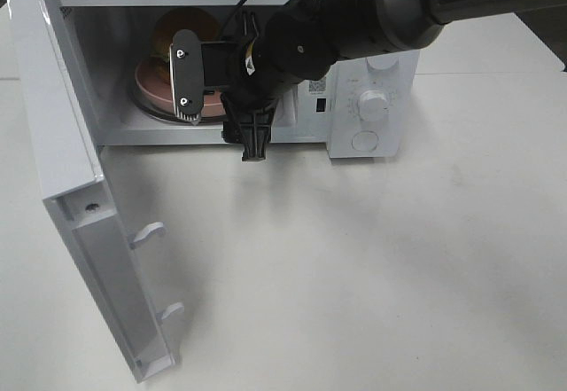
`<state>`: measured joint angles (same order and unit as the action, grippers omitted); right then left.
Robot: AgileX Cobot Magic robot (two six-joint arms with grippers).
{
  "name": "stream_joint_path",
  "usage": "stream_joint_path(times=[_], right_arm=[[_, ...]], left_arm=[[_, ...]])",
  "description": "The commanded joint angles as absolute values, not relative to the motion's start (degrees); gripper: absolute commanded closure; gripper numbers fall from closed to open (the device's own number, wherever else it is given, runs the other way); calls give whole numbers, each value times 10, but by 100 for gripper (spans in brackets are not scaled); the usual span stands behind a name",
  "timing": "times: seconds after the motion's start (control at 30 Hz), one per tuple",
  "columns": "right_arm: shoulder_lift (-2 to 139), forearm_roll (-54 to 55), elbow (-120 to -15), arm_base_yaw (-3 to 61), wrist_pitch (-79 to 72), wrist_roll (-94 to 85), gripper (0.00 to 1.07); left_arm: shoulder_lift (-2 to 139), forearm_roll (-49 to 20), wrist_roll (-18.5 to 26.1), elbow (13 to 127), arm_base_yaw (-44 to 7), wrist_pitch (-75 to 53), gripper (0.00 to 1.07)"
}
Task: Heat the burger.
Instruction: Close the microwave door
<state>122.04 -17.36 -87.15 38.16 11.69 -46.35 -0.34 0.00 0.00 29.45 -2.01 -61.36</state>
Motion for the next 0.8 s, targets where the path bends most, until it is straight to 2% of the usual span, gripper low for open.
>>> stream_joint_path(times=[0.03,0.8], right_arm=[[1189,-176,-835,380,92,-456,31],[1034,-175,-651,380,42,-430,31]], left_arm=[[-12,-3,0,295,-18,-612,8],[-12,-3,0,295,-18,-612,8]])
